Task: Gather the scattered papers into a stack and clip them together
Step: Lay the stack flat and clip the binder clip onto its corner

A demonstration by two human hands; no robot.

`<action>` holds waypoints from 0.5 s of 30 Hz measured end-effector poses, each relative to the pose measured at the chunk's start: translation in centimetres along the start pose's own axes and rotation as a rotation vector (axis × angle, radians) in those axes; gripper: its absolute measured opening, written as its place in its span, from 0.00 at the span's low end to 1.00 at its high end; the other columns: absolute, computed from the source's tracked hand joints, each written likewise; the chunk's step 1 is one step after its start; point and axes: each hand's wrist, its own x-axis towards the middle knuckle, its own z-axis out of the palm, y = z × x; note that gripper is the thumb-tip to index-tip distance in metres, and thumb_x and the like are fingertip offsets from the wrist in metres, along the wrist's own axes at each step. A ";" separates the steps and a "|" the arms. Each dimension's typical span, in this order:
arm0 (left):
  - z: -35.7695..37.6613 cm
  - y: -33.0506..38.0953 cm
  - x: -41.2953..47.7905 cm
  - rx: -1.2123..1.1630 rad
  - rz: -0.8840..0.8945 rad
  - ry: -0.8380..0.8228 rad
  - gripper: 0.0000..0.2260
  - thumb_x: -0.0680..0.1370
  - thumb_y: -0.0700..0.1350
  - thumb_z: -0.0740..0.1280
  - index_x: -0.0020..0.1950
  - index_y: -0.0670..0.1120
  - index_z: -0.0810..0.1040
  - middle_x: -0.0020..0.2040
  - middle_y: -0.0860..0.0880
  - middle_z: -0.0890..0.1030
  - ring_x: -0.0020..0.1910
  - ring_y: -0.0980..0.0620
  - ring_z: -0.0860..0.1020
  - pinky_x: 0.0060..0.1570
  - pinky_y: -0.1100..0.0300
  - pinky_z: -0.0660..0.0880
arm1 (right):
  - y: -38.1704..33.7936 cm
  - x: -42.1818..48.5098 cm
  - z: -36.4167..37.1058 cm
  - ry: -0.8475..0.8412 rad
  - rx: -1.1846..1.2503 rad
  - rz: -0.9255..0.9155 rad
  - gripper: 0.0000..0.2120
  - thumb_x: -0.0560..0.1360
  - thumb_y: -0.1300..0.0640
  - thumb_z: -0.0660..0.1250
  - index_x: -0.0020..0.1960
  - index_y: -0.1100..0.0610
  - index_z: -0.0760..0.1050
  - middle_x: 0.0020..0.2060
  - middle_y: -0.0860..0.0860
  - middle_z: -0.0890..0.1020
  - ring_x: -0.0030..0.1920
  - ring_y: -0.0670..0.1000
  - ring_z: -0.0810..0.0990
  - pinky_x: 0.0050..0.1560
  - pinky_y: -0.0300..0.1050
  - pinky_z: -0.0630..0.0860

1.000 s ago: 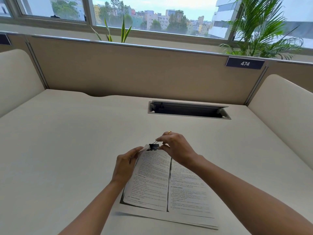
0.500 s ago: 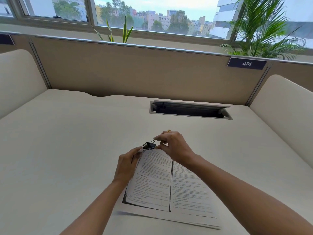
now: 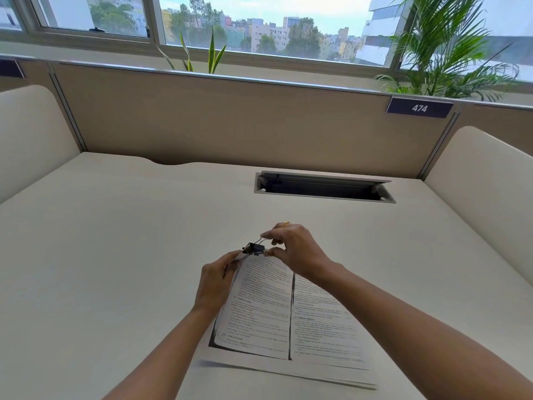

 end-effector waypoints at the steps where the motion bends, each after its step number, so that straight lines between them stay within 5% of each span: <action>1: 0.0 0.0 0.0 0.002 -0.001 0.002 0.14 0.77 0.34 0.62 0.61 0.43 0.78 0.40 0.59 0.78 0.34 0.69 0.77 0.31 0.74 0.71 | 0.0 0.0 0.0 -0.003 -0.003 -0.001 0.19 0.71 0.59 0.71 0.61 0.59 0.76 0.53 0.54 0.81 0.49 0.49 0.79 0.54 0.39 0.74; 15: -0.1 0.0 0.1 0.011 -0.017 0.013 0.14 0.78 0.34 0.61 0.61 0.43 0.77 0.41 0.52 0.80 0.33 0.70 0.76 0.31 0.77 0.69 | 0.8 0.2 0.9 -0.012 0.008 -0.015 0.22 0.72 0.58 0.69 0.65 0.57 0.72 0.58 0.53 0.77 0.56 0.49 0.76 0.59 0.39 0.71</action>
